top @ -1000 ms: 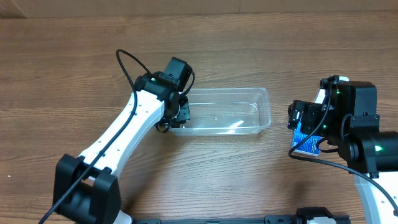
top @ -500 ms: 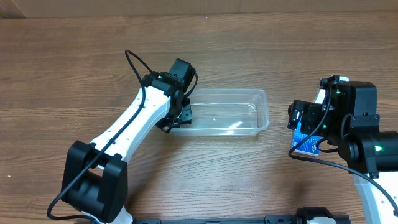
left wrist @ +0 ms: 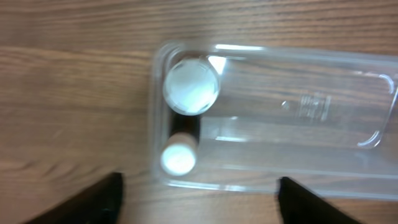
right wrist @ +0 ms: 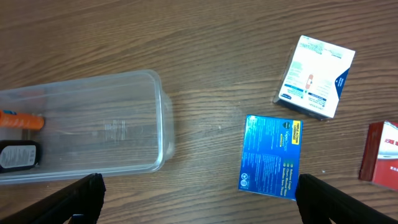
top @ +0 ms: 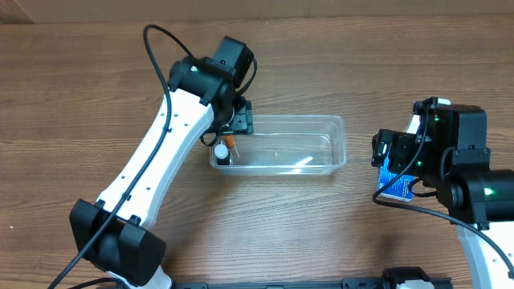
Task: Pack container
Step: 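Lower the dark bottle into the container beside the tube and release, then lift the left gripper away from the container to the side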
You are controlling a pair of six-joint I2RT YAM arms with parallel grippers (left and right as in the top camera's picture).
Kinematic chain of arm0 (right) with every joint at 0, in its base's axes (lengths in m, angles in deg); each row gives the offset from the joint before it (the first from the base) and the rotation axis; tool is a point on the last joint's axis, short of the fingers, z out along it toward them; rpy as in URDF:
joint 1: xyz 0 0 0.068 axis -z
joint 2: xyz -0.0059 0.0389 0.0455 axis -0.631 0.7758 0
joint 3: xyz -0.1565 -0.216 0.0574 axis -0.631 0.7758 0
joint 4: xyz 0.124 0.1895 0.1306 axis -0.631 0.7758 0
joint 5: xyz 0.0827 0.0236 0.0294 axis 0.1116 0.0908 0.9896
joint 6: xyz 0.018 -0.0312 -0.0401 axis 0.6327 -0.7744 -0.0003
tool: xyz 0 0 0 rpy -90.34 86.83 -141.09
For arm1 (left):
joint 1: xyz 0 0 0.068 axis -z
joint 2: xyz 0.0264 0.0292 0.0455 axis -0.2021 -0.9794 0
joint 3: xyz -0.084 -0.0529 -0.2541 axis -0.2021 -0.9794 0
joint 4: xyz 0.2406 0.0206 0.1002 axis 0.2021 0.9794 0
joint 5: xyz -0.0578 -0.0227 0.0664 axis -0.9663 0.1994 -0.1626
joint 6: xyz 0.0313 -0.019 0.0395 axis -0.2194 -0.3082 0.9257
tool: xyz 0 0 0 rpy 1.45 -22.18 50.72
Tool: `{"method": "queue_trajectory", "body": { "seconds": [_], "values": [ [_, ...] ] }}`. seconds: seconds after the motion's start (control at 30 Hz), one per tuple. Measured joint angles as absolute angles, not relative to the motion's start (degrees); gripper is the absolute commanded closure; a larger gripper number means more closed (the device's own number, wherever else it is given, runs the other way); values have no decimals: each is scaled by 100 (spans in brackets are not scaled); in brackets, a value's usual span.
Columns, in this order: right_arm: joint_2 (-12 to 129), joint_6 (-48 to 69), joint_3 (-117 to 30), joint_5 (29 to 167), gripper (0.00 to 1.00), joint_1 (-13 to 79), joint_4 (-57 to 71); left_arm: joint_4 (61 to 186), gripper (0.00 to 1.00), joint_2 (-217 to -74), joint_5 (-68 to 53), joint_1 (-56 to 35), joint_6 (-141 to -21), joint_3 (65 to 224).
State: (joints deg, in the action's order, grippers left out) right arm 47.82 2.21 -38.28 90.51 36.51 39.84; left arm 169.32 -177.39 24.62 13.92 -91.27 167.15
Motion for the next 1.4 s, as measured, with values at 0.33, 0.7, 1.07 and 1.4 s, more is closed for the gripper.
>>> {"method": "queue_trajectory", "body": {
  "seconds": [0.33,0.7,1.07,1.4],
  "values": [
    [4972,369,-3865,9054,0,3712,4102,17463,0,-15925,2730,-533,-8522,17038],
    [7411,737,-3885,9049,0,4573,4377,17439,0,-15258,1633,-1445,-6935,16896],
    [7920,682,-2971,9054,0,4798,3302,17240,0,-15752,1544,-1445,-6843,16363],
    [7944,339,-2532,9093,0,5183,2696,17201,0,-15765,1526,-1445,-6841,16356]
  ]
}}
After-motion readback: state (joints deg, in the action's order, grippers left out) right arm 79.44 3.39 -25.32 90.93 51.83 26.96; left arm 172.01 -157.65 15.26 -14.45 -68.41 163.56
